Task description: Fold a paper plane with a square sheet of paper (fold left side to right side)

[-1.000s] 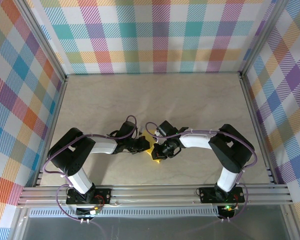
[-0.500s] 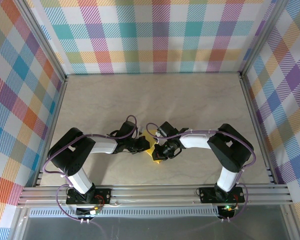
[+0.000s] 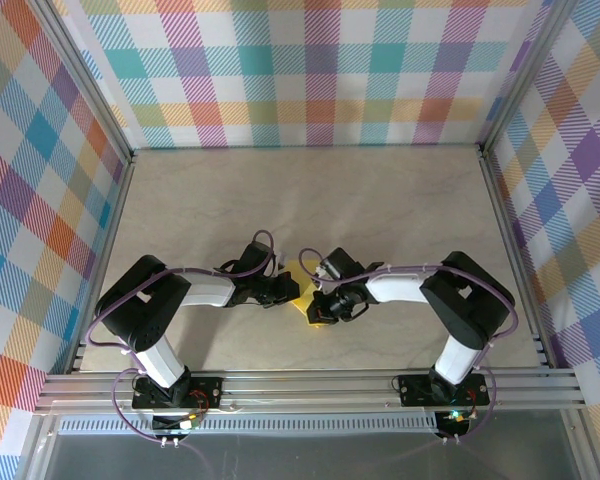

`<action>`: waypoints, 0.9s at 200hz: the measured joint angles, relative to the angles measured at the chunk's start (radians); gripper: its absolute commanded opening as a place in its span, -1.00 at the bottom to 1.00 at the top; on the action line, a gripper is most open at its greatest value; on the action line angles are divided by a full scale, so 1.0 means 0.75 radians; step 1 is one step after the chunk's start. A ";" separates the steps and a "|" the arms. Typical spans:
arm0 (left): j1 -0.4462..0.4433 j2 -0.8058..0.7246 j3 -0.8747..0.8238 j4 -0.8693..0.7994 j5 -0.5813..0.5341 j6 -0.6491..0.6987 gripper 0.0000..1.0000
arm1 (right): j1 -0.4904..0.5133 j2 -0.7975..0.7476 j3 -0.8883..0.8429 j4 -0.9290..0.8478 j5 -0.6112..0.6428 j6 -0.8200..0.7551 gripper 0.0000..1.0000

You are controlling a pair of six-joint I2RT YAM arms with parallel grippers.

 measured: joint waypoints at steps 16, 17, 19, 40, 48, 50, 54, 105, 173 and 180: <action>0.000 0.000 0.000 -0.001 -0.001 0.000 -0.87 | 0.000 -0.023 -0.024 -0.004 -0.001 0.005 -1.00; 0.000 0.000 0.000 -0.001 -0.001 0.000 -0.87 | 0.000 -0.024 -0.025 -0.004 -0.001 0.005 -1.00; 0.000 0.000 0.000 -0.001 -0.001 0.000 -0.87 | 0.000 -0.028 -0.027 -0.006 0.000 0.004 -1.00; 0.000 0.000 0.002 -0.002 -0.002 -0.001 -0.87 | 0.000 -0.066 -0.045 -0.060 0.002 0.005 -1.00; 0.000 0.000 0.004 -0.005 -0.003 0.000 -0.87 | 0.000 -0.084 -0.048 -0.093 0.002 0.005 -1.00; 0.000 0.000 0.004 -0.007 -0.003 0.000 -0.87 | 0.000 -0.090 -0.049 -0.102 0.002 0.005 -1.00; 0.000 0.000 0.005 -0.009 -0.003 0.000 -0.87 | 0.000 -0.101 -0.049 -0.122 0.004 0.005 -1.00; 0.000 0.000 0.008 -0.011 -0.007 0.001 -0.87 | -0.021 -0.247 -0.023 -0.218 0.006 0.003 -1.00; 0.000 0.000 0.009 -0.011 -0.008 0.004 -0.87 | -0.027 -0.040 0.108 -0.166 0.014 0.002 -1.00; -0.001 0.000 0.009 -0.011 -0.007 0.004 -0.87 | -0.027 -0.023 0.109 -0.167 0.015 -0.001 -1.00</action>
